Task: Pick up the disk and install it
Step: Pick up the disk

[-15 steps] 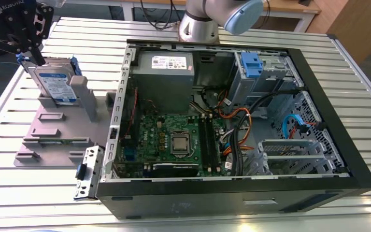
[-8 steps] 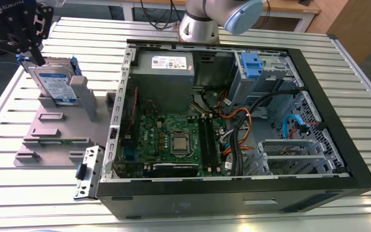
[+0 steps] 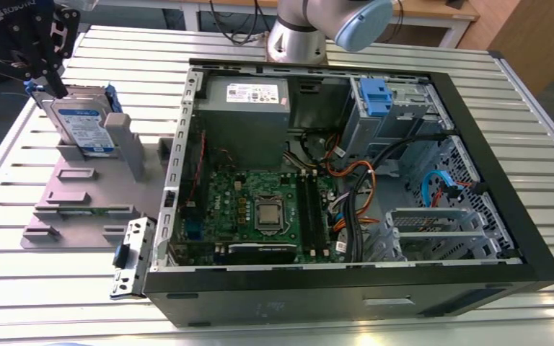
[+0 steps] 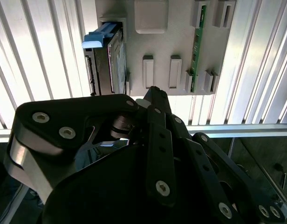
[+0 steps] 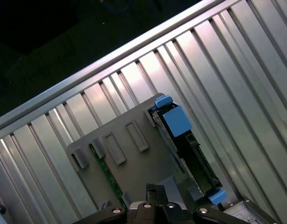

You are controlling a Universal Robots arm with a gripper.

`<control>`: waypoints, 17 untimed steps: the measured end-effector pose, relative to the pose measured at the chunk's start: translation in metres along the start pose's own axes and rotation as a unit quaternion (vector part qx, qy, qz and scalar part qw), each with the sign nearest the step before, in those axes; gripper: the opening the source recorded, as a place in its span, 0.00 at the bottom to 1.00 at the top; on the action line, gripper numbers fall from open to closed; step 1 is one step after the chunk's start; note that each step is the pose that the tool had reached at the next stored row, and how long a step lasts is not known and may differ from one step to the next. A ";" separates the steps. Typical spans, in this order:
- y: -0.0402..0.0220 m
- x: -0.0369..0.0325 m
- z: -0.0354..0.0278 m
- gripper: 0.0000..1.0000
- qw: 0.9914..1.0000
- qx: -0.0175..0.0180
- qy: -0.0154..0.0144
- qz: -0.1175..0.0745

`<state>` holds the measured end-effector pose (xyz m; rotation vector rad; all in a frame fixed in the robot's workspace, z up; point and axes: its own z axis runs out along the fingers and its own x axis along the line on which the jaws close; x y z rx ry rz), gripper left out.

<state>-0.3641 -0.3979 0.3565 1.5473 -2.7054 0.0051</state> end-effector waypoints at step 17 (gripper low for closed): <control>0.0000 0.0000 0.0000 0.11 1.000 0.000 0.000 -0.005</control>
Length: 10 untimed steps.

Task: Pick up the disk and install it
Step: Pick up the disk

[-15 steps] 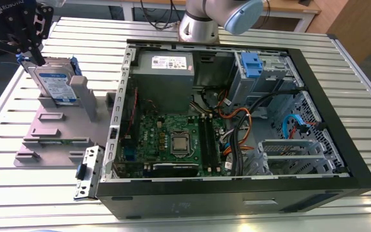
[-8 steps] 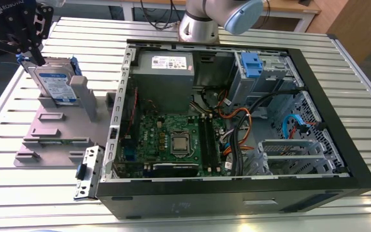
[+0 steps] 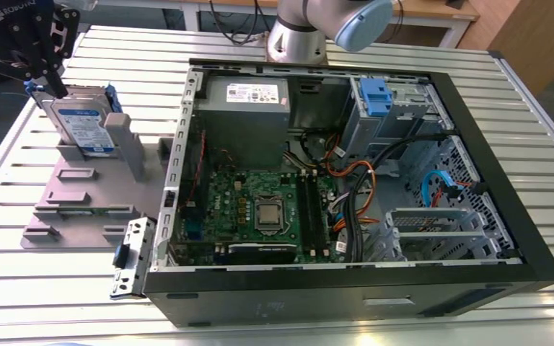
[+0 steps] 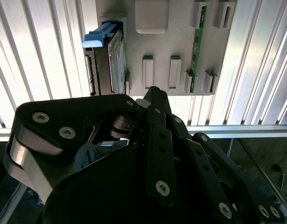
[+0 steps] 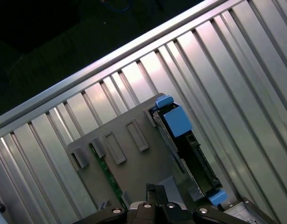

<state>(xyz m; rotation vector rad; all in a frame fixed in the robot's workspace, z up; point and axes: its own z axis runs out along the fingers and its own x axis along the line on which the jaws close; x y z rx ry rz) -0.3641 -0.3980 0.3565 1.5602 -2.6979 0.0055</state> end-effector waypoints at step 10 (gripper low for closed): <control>0.0000 0.0000 0.0000 0.11 1.000 0.000 0.000 -0.002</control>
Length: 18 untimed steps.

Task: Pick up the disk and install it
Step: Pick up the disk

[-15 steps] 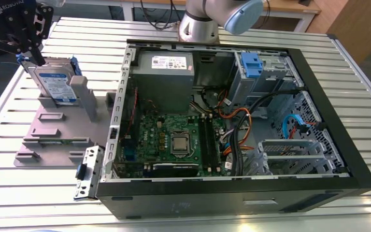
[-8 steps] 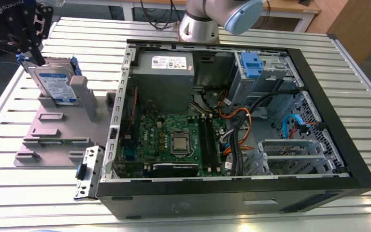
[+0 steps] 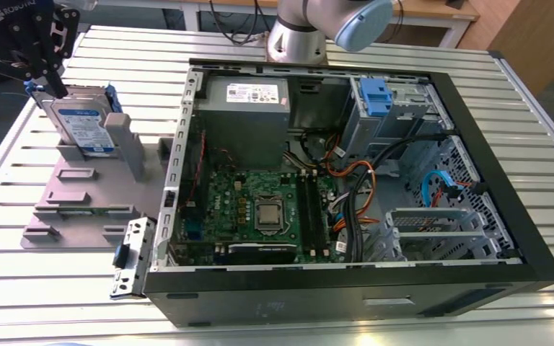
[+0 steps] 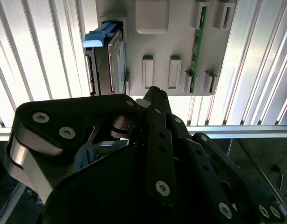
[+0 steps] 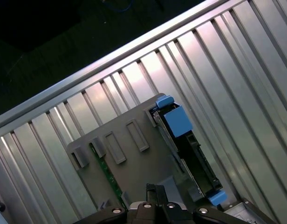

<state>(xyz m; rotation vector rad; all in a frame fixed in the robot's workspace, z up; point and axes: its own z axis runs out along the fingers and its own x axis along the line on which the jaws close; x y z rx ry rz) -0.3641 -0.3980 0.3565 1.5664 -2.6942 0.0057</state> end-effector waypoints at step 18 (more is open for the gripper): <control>0.0000 0.0000 0.0000 0.11 1.000 0.000 0.000 -0.006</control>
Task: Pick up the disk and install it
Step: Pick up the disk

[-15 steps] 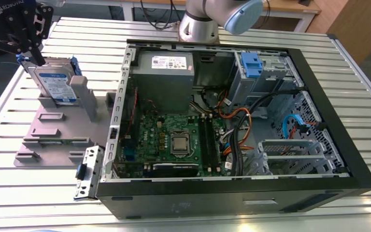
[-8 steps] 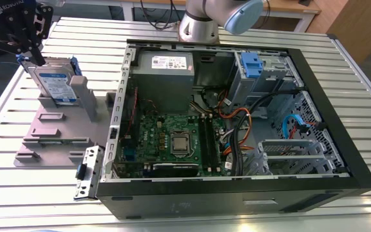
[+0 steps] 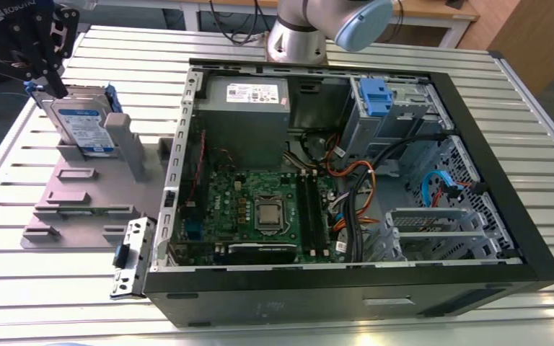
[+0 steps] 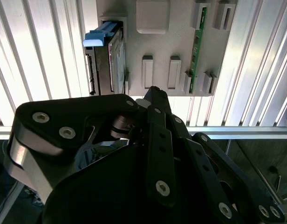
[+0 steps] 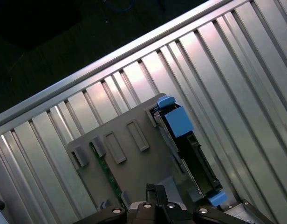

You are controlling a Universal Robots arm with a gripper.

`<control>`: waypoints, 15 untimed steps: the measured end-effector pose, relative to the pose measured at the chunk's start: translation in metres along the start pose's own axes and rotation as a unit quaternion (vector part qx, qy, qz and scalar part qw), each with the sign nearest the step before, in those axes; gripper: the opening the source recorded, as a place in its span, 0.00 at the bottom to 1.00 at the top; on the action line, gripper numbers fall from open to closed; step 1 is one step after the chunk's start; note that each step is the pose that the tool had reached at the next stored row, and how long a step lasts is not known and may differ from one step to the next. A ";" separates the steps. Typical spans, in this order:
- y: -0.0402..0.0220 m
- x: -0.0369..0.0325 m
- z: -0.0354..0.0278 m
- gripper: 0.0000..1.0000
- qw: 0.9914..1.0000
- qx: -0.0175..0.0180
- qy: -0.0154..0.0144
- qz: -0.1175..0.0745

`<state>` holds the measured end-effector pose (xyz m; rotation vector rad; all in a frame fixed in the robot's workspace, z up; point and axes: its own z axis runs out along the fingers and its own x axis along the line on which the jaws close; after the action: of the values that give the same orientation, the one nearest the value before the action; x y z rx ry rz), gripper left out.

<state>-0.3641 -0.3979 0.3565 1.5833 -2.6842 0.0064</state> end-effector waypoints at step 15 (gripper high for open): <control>0.0000 0.0000 0.0000 0.11 1.000 0.000 0.000 -0.003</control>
<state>-0.3641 -0.3980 0.3565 1.5926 -2.6785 0.0069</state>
